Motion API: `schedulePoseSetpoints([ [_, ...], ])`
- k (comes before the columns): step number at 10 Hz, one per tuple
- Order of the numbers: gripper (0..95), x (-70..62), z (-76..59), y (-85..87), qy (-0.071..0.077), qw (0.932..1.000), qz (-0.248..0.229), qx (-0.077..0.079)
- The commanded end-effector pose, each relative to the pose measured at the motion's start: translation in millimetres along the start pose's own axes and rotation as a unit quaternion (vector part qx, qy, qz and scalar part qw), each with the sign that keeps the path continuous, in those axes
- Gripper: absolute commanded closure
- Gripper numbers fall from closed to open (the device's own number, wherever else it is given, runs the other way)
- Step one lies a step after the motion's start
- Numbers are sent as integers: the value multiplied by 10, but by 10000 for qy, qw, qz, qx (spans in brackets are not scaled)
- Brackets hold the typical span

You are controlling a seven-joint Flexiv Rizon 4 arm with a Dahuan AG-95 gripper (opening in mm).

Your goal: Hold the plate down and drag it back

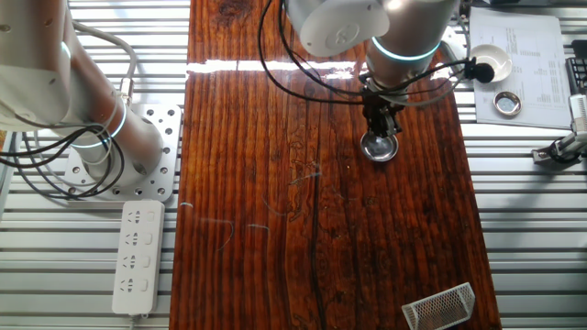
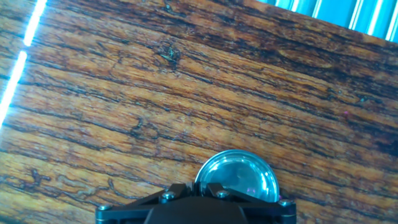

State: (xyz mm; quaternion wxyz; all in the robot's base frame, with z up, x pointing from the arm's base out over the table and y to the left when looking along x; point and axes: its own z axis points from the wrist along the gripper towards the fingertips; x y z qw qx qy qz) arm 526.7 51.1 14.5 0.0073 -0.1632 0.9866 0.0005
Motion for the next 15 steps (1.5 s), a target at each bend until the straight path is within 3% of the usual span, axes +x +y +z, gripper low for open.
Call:
schedulePoseSetpoints([
  [1,950,-4,59,6,-38,10000,-6,-3],
  [15,950,-20,87,187,-70,9998,170,-16],
])
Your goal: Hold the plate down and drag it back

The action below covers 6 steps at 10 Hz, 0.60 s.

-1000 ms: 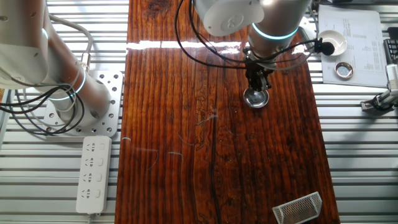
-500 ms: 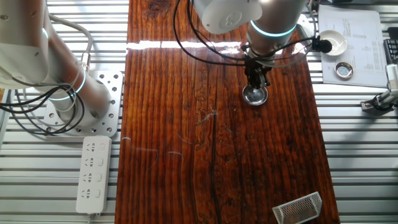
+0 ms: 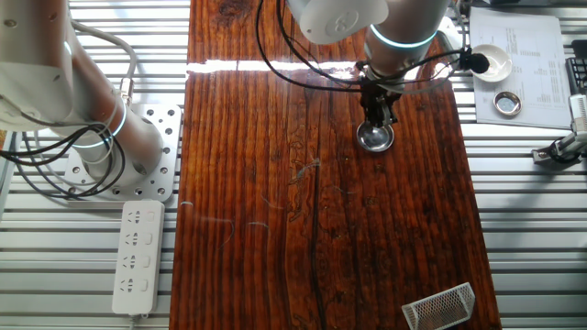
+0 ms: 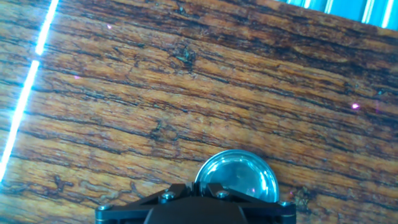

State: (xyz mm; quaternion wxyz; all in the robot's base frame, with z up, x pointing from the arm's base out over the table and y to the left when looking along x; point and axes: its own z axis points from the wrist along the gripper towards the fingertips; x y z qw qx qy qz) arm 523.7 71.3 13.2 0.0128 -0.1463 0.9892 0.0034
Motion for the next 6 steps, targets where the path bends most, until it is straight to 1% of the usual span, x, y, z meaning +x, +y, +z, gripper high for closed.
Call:
schedulePoseSetpoints([
  [1,950,18,78,12,13,10000,42,-45],
  [2,950,18,83,34,1,10000,74,-57],
  [3,950,15,88,65,-43,9999,88,-35],
  [5,950,15,89,68,-29,10000,93,-22],
  [6,950,16,89,73,1,9999,98,-37],
])
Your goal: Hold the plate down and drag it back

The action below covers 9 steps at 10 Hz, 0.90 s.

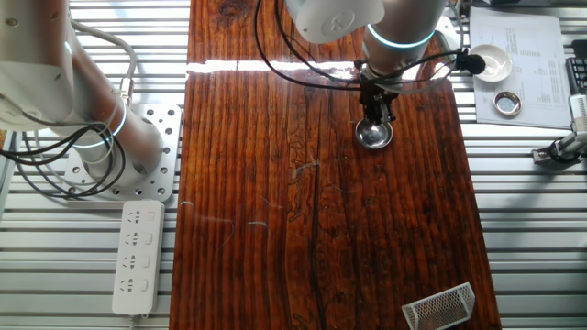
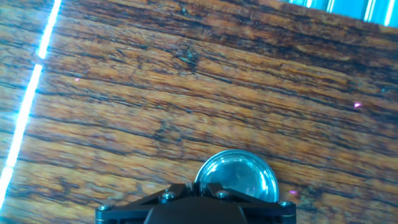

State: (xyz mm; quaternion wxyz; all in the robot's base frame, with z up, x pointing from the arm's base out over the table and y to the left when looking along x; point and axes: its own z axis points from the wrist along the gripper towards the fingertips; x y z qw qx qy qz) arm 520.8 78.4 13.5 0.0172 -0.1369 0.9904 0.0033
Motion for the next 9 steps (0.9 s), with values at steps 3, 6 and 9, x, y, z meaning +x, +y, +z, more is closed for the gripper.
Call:
schedulePoseSetpoints([
  [3,950,6,96,24,8,10000,22,-25],
  [6,950,7,99,42,6,10000,47,-37],
  [9,950,6,101,60,1,10000,47,18],
])
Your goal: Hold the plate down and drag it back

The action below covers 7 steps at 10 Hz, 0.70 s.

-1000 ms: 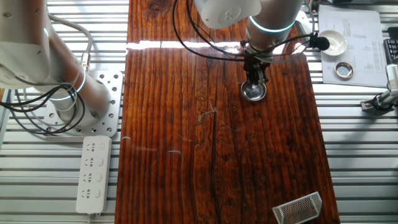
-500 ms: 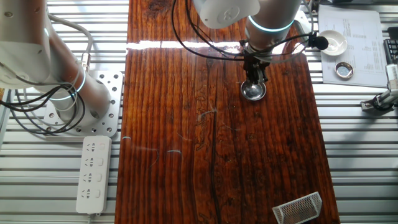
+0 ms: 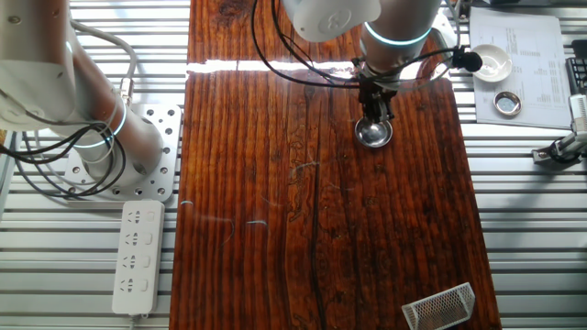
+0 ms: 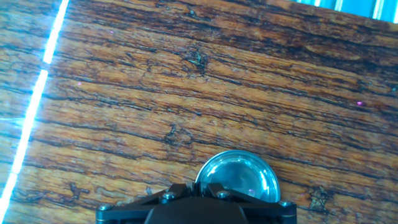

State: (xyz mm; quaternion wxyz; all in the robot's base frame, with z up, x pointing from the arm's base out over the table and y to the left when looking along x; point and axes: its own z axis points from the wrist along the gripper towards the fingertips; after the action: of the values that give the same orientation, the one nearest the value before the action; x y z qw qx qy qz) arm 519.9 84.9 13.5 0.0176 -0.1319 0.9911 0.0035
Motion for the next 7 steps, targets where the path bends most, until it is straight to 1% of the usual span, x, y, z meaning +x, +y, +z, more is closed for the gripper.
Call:
schedulePoseSetpoints([
  [1,950,16,101,-1,5,10000,11,-15],
  [3,950,17,107,31,-33,10000,45,-30],
  [5,950,13,105,38,-15,10000,43,-6],
  [7,950,15,107,52,-20,9999,82,-57],
])
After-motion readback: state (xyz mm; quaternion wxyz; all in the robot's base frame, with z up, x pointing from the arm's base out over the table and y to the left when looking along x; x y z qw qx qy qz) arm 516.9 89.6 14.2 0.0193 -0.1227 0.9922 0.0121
